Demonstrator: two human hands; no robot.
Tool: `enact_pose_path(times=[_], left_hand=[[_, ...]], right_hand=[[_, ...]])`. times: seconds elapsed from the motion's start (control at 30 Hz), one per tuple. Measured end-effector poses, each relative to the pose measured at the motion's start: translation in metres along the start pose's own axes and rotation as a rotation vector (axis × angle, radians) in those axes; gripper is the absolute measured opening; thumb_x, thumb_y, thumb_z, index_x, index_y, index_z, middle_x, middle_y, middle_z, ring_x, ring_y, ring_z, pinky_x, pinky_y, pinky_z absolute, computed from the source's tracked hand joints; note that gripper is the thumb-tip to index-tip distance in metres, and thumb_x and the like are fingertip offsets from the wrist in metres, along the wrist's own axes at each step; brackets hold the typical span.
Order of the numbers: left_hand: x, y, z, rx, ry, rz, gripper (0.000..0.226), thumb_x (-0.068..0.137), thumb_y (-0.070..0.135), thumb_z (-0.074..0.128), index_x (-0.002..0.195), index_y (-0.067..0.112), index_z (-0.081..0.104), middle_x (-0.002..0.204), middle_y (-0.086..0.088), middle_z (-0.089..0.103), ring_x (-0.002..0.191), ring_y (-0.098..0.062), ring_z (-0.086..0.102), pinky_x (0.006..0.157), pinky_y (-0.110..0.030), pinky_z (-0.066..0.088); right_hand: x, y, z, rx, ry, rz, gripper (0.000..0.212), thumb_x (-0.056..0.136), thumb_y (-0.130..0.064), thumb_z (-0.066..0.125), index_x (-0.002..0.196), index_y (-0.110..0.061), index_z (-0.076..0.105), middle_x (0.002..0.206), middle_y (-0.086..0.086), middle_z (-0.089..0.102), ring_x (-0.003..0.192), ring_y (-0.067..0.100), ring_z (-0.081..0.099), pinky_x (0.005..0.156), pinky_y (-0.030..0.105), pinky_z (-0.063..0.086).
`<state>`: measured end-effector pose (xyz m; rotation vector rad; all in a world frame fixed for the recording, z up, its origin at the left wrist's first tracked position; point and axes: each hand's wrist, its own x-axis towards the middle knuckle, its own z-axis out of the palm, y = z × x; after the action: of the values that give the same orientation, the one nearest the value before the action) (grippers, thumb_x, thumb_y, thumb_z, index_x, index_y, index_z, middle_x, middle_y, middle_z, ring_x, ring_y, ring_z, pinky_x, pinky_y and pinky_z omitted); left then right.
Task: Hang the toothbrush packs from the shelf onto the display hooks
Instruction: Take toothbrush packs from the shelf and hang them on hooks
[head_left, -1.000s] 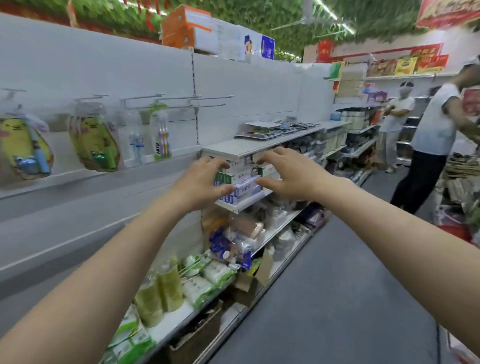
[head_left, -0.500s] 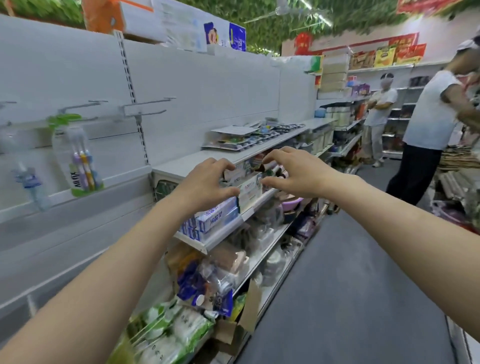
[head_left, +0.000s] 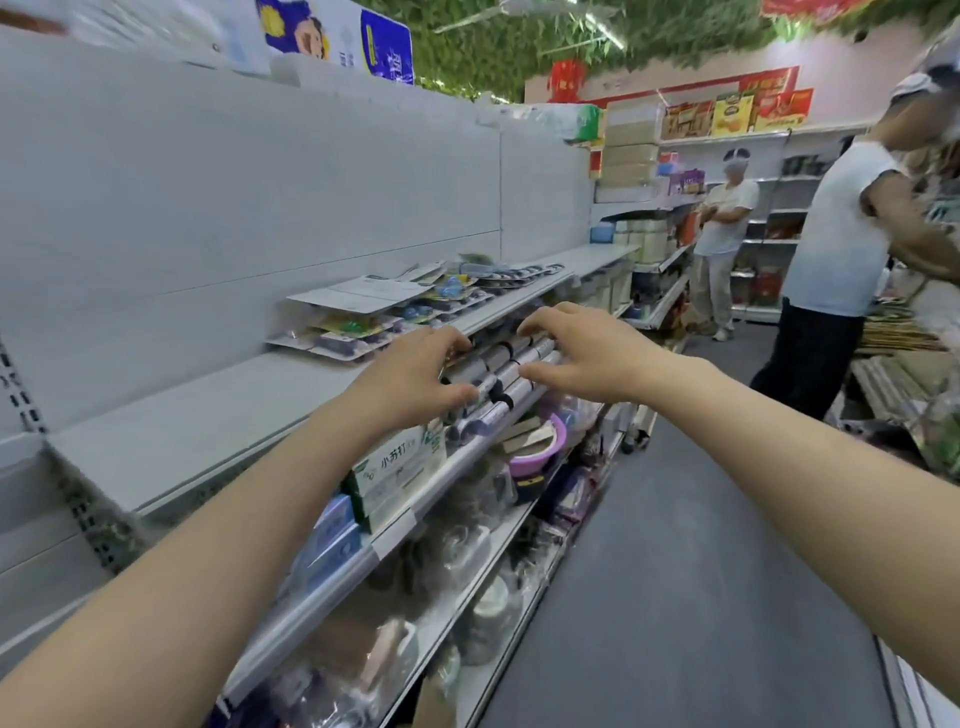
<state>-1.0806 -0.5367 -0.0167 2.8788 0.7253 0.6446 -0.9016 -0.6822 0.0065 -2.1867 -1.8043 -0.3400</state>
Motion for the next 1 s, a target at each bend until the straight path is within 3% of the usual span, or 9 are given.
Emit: enact_pose_path(times=[0.3, 0.47, 0.7, 0.83, 1.0], left_hand=[[0.174, 0.046, 0.082, -0.014, 0.062, -0.098, 0.054, 0.087, 0.044, 0.068, 0.134, 0.020, 0.053, 0.131, -0.002, 0.059, 0.118, -0.019, 0.055, 0.099, -0.037, 0.046], [0.261, 0.057, 0.117, -0.018, 0.041, -0.151, 0.053, 0.089, 0.044, 0.067, 0.134, 0.020, 0.053, 0.131, -0.001, 0.057, 0.118, -0.017, 0.054, 0.096, -0.029, 0.042], [0.377, 0.029, 0.159, 0.084, 0.063, -0.189, 0.054, 0.087, 0.047, 0.067, 0.133, 0.021, 0.053, 0.130, -0.002, 0.059, 0.117, -0.018, 0.055, 0.094, -0.033, 0.044], [0.451, 0.004, 0.185, 0.075, 0.094, -0.211, 0.054, 0.088, 0.045, 0.067, 0.134, 0.019, 0.053, 0.132, -0.002, 0.059, 0.119, -0.019, 0.055, 0.099, -0.032, 0.044], [0.555, -0.030, 0.208, 0.033, 0.142, -0.270, 0.056, 0.084, 0.049, 0.068, 0.131, 0.022, 0.054, 0.128, -0.002, 0.060, 0.119, -0.021, 0.055, 0.102, -0.040, 0.045]], right_hand=[[0.098, 0.202, 0.009, 0.013, -0.029, -0.094, 0.055, 0.093, -0.052, 0.060, 0.139, -0.024, 0.049, 0.137, 0.000, 0.054, 0.122, 0.019, 0.053, 0.101, 0.036, 0.045], [0.163, 0.293, 0.024, 0.062, -0.013, -0.112, 0.057, 0.092, -0.055, 0.060, 0.139, -0.025, 0.049, 0.137, 0.000, 0.055, 0.121, 0.019, 0.053, 0.100, 0.036, 0.045], [0.262, 0.384, 0.078, 0.109, -0.002, -0.192, 0.055, 0.093, -0.054, 0.059, 0.138, -0.025, 0.050, 0.138, 0.000, 0.055, 0.121, 0.019, 0.054, 0.103, 0.040, 0.045], [0.326, 0.434, 0.102, 0.113, -0.009, -0.209, 0.054, 0.092, -0.052, 0.061, 0.139, -0.025, 0.051, 0.140, -0.003, 0.054, 0.126, 0.017, 0.051, 0.102, 0.034, 0.041], [0.416, 0.502, 0.110, 0.101, -0.030, -0.196, 0.053, 0.090, -0.050, 0.062, 0.137, -0.027, 0.051, 0.134, -0.001, 0.056, 0.121, 0.019, 0.054, 0.100, 0.038, 0.046]])
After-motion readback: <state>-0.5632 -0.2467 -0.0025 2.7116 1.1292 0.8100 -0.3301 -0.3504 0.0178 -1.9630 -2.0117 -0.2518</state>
